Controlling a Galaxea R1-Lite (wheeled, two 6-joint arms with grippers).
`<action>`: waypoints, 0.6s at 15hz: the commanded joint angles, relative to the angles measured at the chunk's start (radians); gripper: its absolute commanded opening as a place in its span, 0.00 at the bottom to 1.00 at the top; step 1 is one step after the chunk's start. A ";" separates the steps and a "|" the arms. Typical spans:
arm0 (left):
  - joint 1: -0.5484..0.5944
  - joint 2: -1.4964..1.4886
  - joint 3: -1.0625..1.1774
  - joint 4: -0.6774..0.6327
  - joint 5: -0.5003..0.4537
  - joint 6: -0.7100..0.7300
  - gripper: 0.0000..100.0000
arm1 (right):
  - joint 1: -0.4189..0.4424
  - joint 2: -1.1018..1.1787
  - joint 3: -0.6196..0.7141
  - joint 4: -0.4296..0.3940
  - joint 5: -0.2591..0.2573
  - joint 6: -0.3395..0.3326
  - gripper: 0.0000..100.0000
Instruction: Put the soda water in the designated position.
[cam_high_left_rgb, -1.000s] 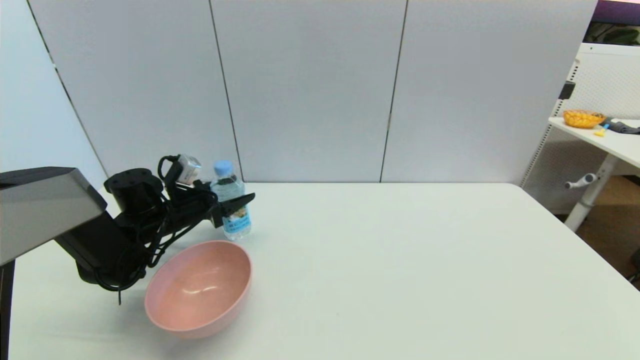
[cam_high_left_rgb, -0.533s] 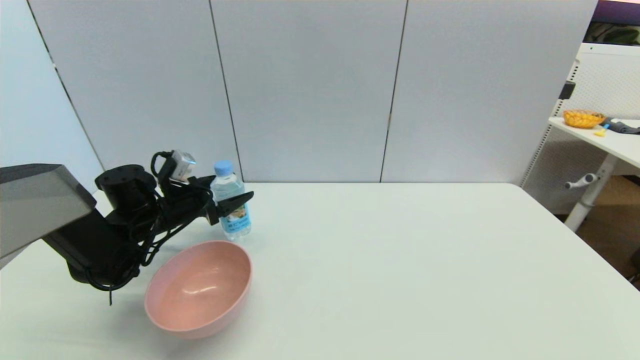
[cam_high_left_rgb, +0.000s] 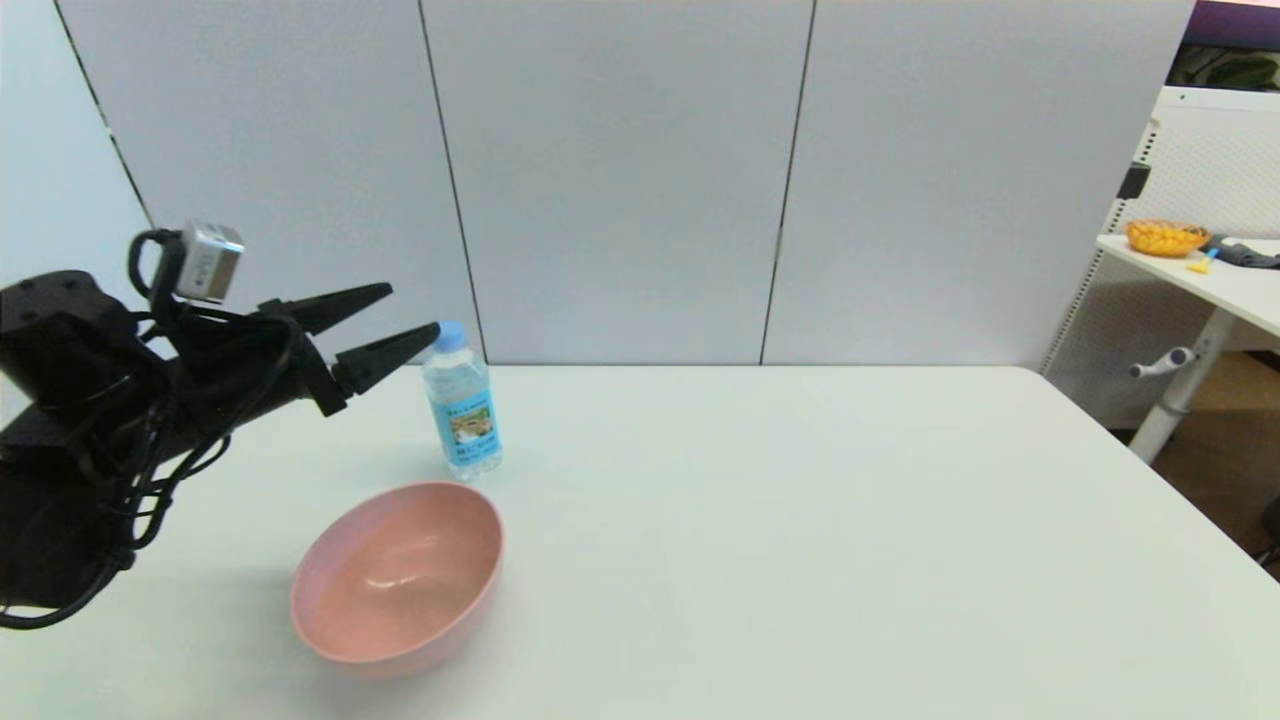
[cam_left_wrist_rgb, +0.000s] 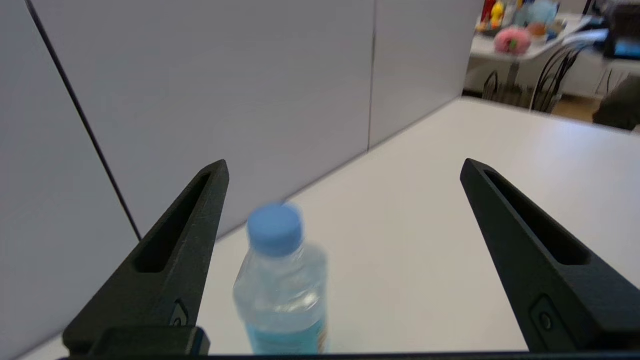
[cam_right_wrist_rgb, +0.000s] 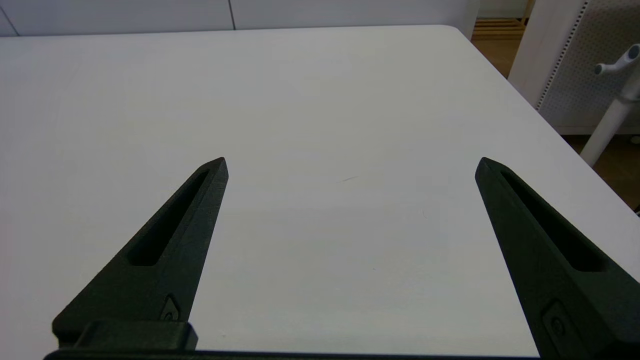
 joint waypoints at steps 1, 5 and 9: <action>0.007 -0.366 0.023 0.173 0.157 -0.067 1.00 | 0.001 0.002 0.000 0.000 -0.002 0.001 1.00; 0.004 -0.670 -0.010 0.681 0.247 -0.049 1.00 | 0.000 0.002 0.000 0.000 0.000 0.001 1.00; -0.006 -0.956 -0.043 1.180 0.381 0.028 1.00 | 0.001 0.002 0.000 0.000 -0.002 0.001 1.00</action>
